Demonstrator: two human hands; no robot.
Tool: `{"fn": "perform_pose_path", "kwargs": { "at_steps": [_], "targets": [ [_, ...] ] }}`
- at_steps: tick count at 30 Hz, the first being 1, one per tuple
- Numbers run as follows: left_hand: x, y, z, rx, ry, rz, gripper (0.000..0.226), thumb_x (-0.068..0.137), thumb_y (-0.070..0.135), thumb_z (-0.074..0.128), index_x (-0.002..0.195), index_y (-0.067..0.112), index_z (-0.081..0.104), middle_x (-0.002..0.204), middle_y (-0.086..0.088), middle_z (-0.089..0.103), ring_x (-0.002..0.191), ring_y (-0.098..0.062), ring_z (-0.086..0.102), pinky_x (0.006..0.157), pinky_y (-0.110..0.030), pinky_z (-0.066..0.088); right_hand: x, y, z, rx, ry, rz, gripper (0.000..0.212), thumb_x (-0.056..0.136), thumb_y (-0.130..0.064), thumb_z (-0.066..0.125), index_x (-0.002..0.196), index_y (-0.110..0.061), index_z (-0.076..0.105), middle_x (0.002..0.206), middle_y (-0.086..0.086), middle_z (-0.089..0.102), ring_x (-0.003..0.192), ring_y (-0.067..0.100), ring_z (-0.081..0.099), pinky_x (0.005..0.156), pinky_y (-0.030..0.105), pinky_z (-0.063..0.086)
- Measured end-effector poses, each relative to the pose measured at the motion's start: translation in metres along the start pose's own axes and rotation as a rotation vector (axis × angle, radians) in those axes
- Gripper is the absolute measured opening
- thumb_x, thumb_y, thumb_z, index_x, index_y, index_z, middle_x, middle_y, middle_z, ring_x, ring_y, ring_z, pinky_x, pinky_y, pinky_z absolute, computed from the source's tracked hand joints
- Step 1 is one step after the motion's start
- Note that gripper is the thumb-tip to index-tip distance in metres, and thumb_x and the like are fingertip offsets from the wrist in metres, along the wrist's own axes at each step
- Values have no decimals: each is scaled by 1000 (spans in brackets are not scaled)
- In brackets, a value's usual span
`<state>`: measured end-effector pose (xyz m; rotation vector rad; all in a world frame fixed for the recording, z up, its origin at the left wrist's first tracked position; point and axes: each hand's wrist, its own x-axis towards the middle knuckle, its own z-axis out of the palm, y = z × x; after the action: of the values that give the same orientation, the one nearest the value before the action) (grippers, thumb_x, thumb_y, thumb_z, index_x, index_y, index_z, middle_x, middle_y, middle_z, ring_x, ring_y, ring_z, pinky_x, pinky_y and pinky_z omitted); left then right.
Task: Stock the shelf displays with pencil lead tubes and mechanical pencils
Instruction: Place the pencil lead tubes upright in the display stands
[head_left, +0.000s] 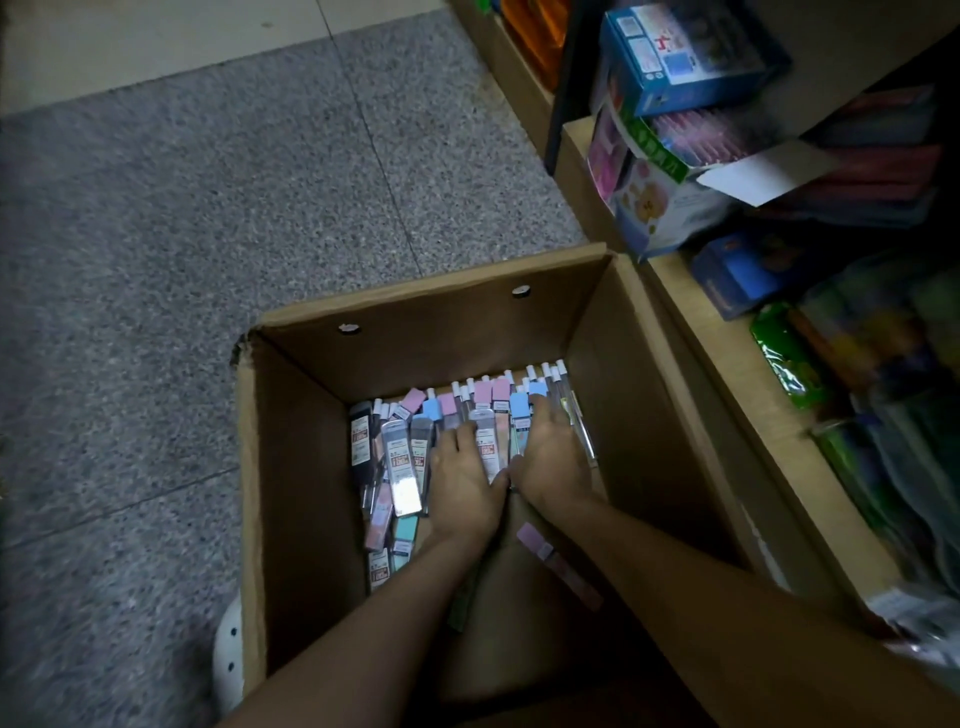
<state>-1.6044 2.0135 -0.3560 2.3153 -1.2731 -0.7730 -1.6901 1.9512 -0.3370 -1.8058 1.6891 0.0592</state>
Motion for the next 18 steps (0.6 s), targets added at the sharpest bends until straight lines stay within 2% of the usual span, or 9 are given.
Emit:
{"fn": "perform_pose_path", "kwargs": {
  "at_steps": [3,5,9,11,13,15,16,18],
  "targets": [
    [0,2,2,7,-4,9,67,84,26,71,140,12,36,137,-11,41,124,-26,43,101,-32,37,-7,6,0,35,-34,6,91,76,-15,78,148,-15,23,142,12,40,129,29,45,103,35,40],
    [2,4,0,-44,7,-30,68,83,11,69,141,10,35,135,-14,44,124,-29,45,103,-33,38,-12,9,-2,77,-24,0,86,79,-18,76,147,-14,24,139,13,44,127,28,47,103,35,41],
    [7,4,-9,-236,-7,-164,65,84,-2,61,142,6,33,131,-17,52,122,-33,50,104,-38,41,-20,13,-13,146,-45,20,81,79,-20,76,145,-14,29,127,11,58,115,27,57,92,29,47],
    [7,5,-18,-332,-82,-181,67,84,-1,63,143,8,31,129,-16,56,119,-32,54,100,-32,43,-26,13,-20,219,-98,60,82,79,-21,77,145,-17,29,126,8,62,115,25,59,84,21,44],
    [5,8,-33,-423,-184,-152,74,84,-2,64,145,15,26,126,-12,59,108,-26,59,91,-27,47,-33,10,-29,333,-141,89,80,80,-22,77,145,-18,31,128,5,62,117,23,59,86,19,42],
    [5,14,-54,-542,-295,-114,88,82,-9,64,148,24,15,120,-15,61,89,-22,65,72,-26,55,-41,6,-41,462,-144,79,74,80,-21,77,142,-19,36,128,2,62,119,21,58,98,26,46],
    [6,19,-68,-574,-335,-74,95,80,-13,64,149,26,11,119,-16,60,86,-23,66,67,-27,55,-47,4,-49,496,-146,59,72,80,-19,76,141,-20,37,126,1,63,118,20,59,101,30,46],
    [8,34,-101,-534,-387,73,102,77,-15,68,149,28,10,118,-11,57,89,-17,65,68,-27,55,-60,-3,-69,505,-163,6,76,79,-11,76,141,-20,34,121,1,63,112,18,60,97,33,49]
  ]
}}
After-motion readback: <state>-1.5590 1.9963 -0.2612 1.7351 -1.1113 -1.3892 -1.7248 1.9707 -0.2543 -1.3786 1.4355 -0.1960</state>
